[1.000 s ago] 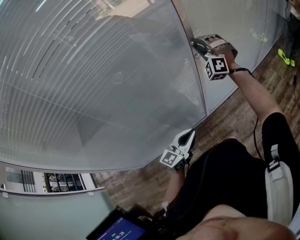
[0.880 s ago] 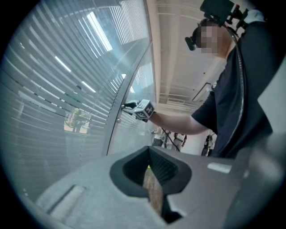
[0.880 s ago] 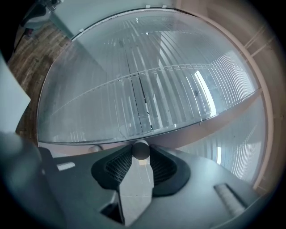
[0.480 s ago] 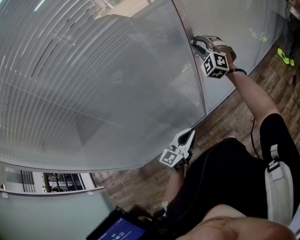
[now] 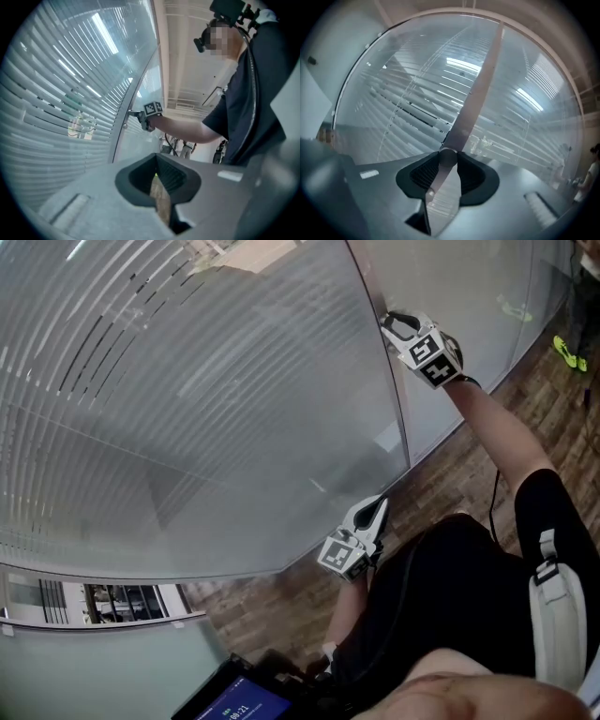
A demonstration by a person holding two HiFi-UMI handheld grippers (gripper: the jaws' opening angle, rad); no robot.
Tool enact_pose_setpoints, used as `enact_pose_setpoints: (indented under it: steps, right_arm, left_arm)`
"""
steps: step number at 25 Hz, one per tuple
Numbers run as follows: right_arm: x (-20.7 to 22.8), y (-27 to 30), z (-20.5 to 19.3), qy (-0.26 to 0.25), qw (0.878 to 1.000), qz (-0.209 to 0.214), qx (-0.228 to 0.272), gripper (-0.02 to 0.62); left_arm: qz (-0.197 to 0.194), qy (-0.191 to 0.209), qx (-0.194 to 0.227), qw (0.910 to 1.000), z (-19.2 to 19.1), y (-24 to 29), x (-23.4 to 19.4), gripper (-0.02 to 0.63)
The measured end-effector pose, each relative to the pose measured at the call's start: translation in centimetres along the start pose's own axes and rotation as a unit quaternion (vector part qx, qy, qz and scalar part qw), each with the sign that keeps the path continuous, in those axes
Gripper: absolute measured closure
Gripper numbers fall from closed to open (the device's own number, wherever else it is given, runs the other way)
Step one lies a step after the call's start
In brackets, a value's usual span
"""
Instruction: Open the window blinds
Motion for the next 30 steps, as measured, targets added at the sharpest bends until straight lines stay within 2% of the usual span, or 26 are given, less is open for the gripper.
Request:
enact_pose_setpoints:
  steps: [3,8,17,22,30]
  right_arm:
    - [0.2,0.0,-0.4,0.087,0.996,0.007,0.008,0.471]
    - [0.6,0.4,-1.3,0.163,0.986,0.014,0.015,0.471]
    - [1.0,0.3,-1.5,0.307,0.950,0.035,0.035,0.469]
    - [1.0,0.3,-1.6,0.340,0.939,0.039,0.039,0.469]
    - [1.0,0.2,-1.6,0.336,0.940,0.036,0.039,0.469]
  left_arm:
    - [0.000,-0.004,0.001,1.0000,0.4,0.2,0.3,0.604]
    - [-0.005,0.001,-0.001,1.0000,-0.2,0.0,-0.1,0.604]
    - [-0.008,0.000,-0.005,1.0000,-0.4,0.0,-0.1,0.604]
    - [-0.010,0.002,-0.002,0.9999,-0.6,-0.1,-0.1,0.604]
    - [-0.008,-0.002,-0.007,0.9999,-0.5,-0.1,0.1,0.604]
Point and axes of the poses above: the fingertips, and each gripper's own axes: y forward along the fingers, x to its right, z out of its top, the point moved 9 cm from there along -y, backward along the fingers, and after that the axes turned 8 degrees about -y, right-handed, at the moved point
